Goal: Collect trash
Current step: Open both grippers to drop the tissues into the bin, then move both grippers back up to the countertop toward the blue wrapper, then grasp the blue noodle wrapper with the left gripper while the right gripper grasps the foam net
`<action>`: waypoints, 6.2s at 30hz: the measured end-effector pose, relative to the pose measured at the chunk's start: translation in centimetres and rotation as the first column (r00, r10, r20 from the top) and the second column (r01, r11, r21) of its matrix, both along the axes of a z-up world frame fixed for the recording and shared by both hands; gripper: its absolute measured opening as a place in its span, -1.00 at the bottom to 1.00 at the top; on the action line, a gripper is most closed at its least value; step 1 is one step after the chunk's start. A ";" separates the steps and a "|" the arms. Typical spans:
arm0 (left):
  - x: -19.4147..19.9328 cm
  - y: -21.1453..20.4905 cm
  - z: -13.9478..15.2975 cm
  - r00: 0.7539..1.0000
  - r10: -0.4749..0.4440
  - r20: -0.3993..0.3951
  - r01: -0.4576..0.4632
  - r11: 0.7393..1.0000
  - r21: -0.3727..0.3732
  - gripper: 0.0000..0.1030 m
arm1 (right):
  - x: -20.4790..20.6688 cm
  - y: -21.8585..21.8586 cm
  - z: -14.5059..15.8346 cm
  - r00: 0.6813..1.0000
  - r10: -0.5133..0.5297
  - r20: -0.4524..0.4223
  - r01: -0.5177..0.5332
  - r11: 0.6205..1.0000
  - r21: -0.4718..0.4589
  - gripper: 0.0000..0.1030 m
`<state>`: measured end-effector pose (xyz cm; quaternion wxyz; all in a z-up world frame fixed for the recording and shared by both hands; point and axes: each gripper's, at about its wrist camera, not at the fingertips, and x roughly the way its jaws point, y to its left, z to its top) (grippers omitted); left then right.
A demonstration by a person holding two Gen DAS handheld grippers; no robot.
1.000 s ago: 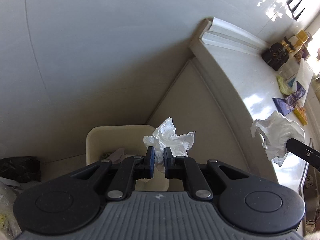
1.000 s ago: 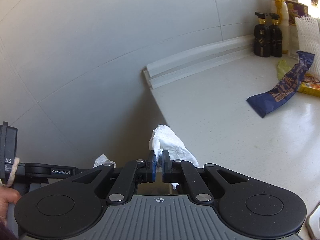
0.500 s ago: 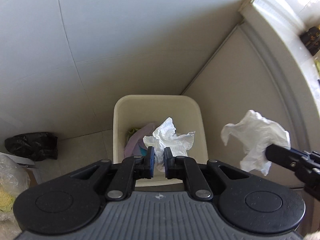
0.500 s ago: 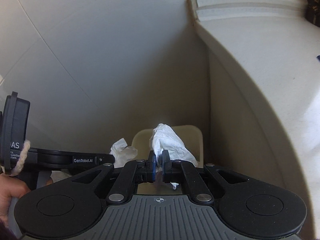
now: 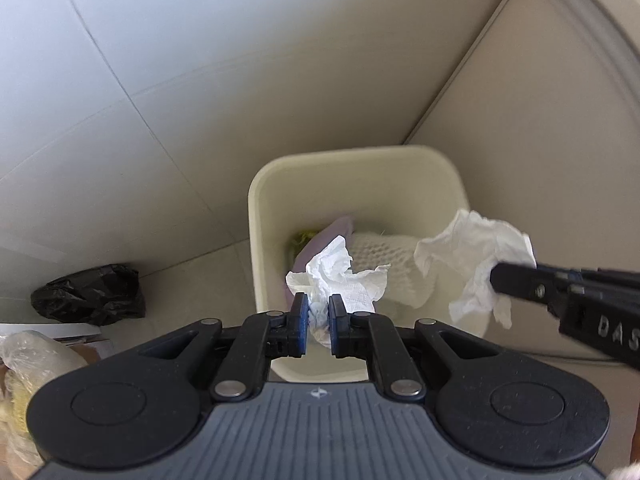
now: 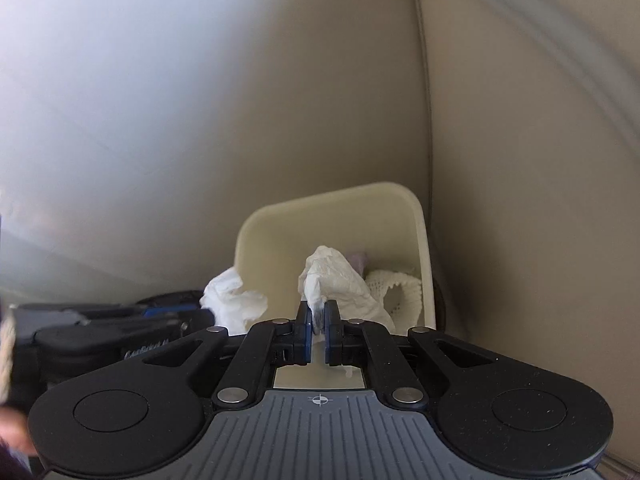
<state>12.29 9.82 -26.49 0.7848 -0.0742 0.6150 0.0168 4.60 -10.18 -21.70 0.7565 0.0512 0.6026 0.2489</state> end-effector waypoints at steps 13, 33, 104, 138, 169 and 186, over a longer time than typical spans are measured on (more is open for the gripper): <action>1.1 0.3 -1.5 0.996 -0.048 -0.069 0.049 0.999 0.021 -0.78 | 2.2 0.6 -4.5 0.991 -0.097 -0.092 0.094 0.995 -0.037 -0.89; 0.7 -1.2 -1.2 0.991 -0.107 -0.084 0.110 0.994 0.025 0.22 | 2.3 -1.0 -3.8 0.976 -0.181 -0.124 0.182 0.983 0.001 0.21; 1.5 -12.5 17.3 0.860 -0.326 0.393 0.354 0.935 0.001 0.98 | -1.6 -21.7 20.2 0.784 -0.330 0.526 0.369 0.929 0.032 0.89; 13.0 -35.2 17.1 0.545 -0.629 0.554 0.737 0.674 0.040 0.65 | 10.9 -39.8 17.5 0.629 -0.541 0.558 0.583 0.803 0.121 0.91; 13.8 -35.1 17.0 0.632 -0.531 0.565 0.658 0.753 -0.029 -0.25 | 21.2 -45.1 13.8 0.516 -0.716 0.471 0.674 0.678 0.293 -0.55; 12.9 -32.9 18.9 0.661 -0.464 0.590 0.607 0.793 -0.058 -0.26 | 18.0 -43.2 18.6 0.490 -0.685 0.540 0.629 0.706 0.326 -0.78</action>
